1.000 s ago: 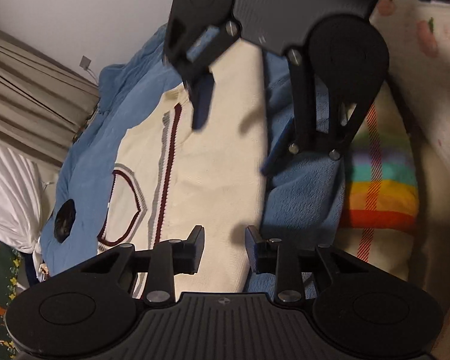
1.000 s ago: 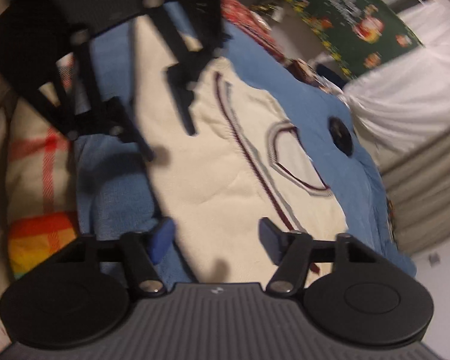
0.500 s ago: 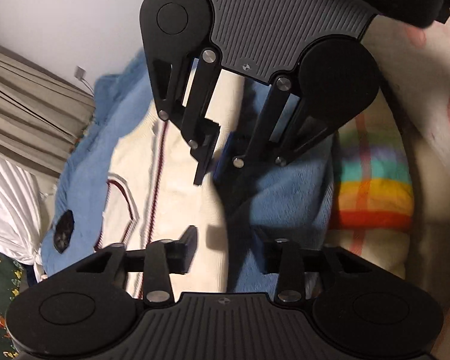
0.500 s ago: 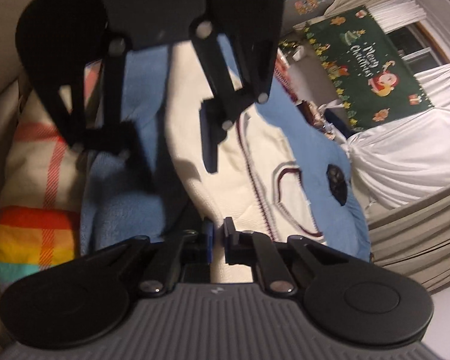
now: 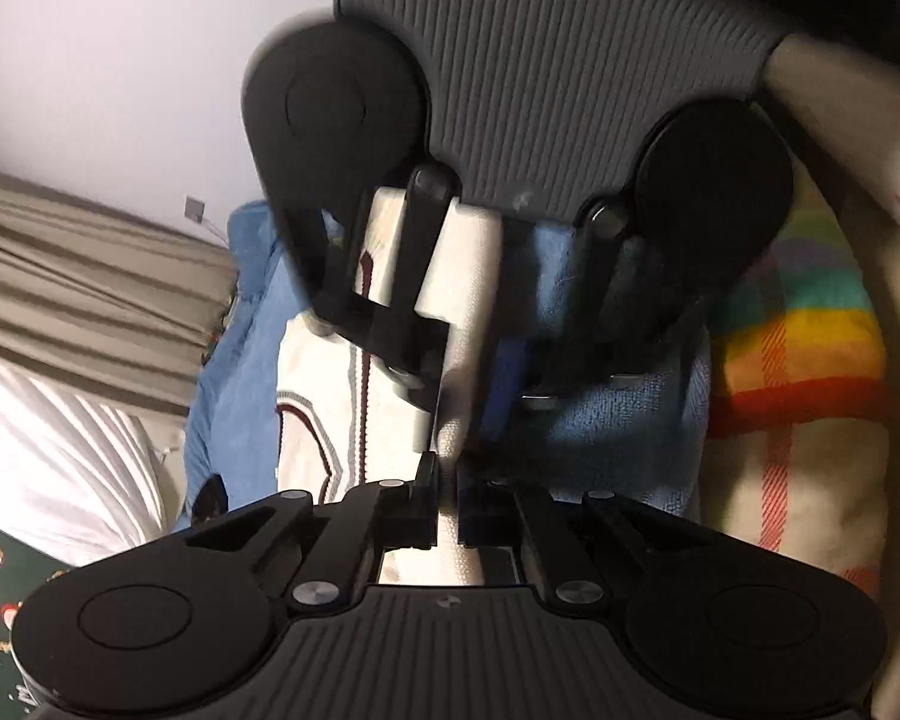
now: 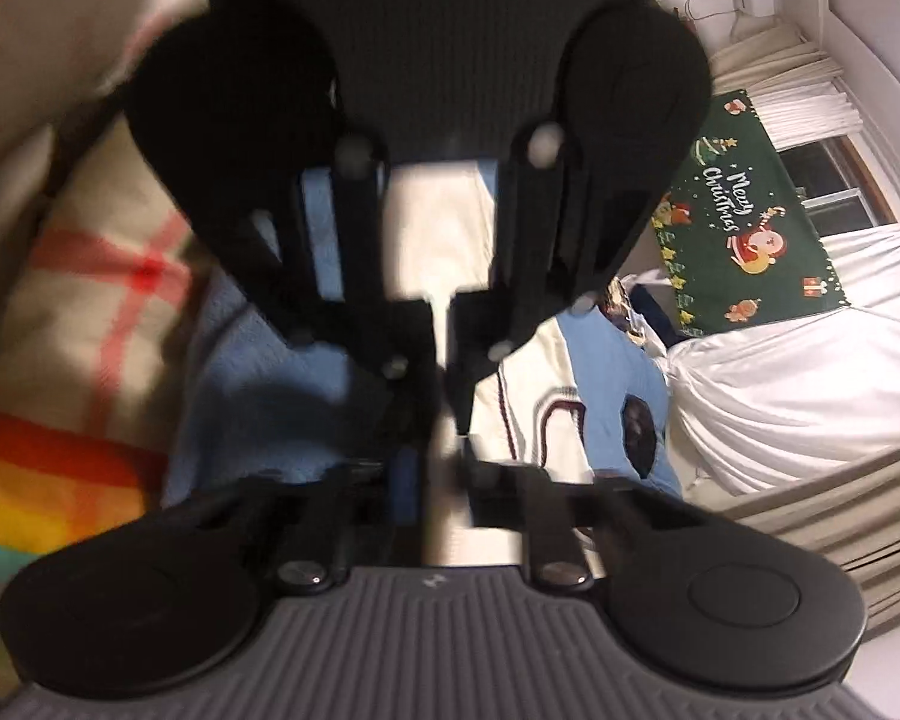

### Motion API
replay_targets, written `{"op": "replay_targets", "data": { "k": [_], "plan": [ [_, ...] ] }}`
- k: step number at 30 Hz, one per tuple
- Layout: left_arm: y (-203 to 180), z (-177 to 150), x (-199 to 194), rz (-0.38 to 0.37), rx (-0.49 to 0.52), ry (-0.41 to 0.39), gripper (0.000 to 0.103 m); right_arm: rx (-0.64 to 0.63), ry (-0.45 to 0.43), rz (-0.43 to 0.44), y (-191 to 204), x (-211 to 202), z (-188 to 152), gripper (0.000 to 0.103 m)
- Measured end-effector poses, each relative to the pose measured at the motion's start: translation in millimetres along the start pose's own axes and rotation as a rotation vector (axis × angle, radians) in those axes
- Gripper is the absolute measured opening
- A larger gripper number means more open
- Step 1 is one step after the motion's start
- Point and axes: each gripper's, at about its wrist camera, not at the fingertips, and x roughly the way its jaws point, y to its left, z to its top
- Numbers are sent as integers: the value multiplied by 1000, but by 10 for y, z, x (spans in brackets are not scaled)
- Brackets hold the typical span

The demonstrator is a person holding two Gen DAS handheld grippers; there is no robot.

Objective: Fold clothes

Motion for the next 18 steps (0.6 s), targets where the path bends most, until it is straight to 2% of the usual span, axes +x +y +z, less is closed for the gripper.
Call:
{"op": "replay_targets", "data": {
  "k": [5,11,18],
  "plan": [
    [-3,0,-17,-6,8,-2,5,1,59,-20,-43,-18,-217,7],
    [-18,31,-94,-15,-5,8,5,-36,135,-35,-14,-166,-656,8],
    [-70,52,-214,-12,-17,23,5,-82,201,-56,-58,-141,-1105,8]
  ]
}}
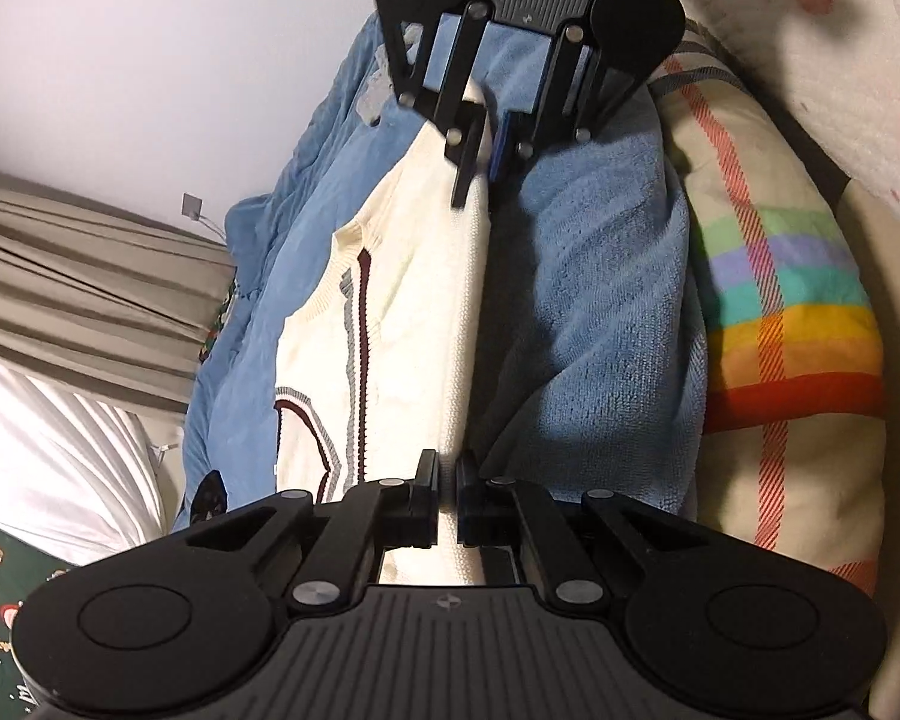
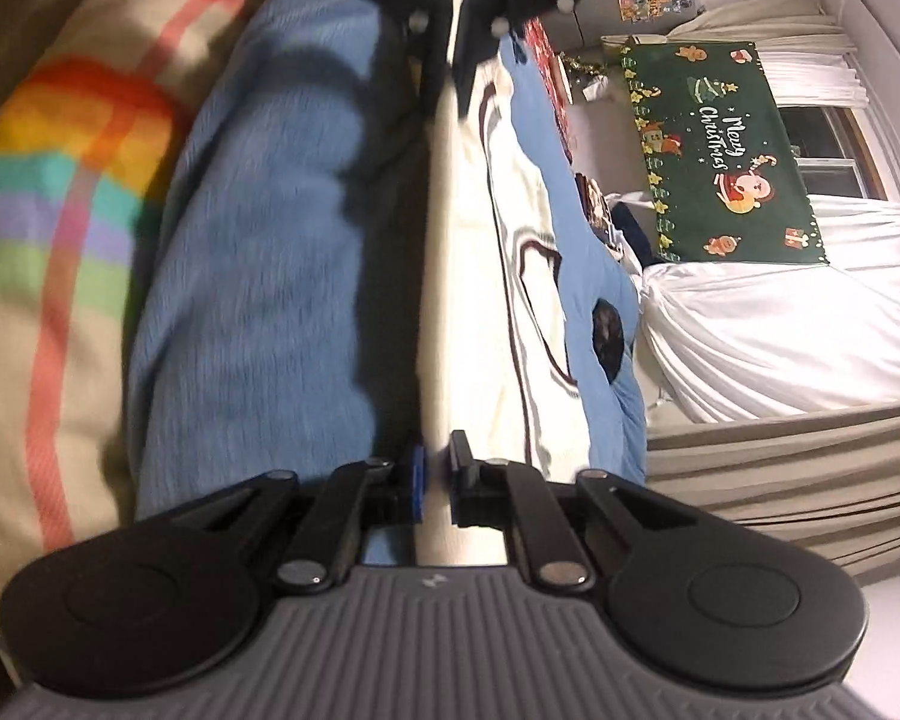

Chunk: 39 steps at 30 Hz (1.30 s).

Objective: Fold clothes

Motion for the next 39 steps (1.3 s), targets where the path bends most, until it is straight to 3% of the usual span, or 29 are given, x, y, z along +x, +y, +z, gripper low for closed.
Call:
{"op": "replay_targets", "data": {
  "k": [12,16,19,21,24,25,28,32,36,37,38,39],
  "plan": [
    [50,-61,159,14,-9,16,5,-33,135,-10,-113,203,-943,9],
    [59,-46,172,13,-16,24,5,-21,109,-8,-249,243,-1089,10],
    [70,-36,161,14,-22,30,5,25,134,16,-406,276,-1169,19],
    [68,-33,149,15,-26,29,5,65,155,26,-488,246,-1172,19],
    [89,-29,167,19,-32,28,5,155,126,42,-647,169,-956,22],
    [96,-29,176,20,-33,28,5,180,99,42,-712,157,-755,29],
    [103,-34,192,23,-27,26,5,220,-10,47,-806,226,-207,32],
    [109,-33,204,31,-14,28,5,161,-137,20,-492,33,332,32],
    [96,-42,217,40,-18,28,5,172,-164,-13,-430,229,571,30],
    [61,-44,213,46,-14,27,5,182,-163,-21,-455,272,582,23],
    [5,-46,202,49,-11,28,6,192,-158,-24,-486,311,586,5],
    [-14,-60,202,50,-8,30,7,201,-151,-23,-506,330,576,6]
  ]
}}
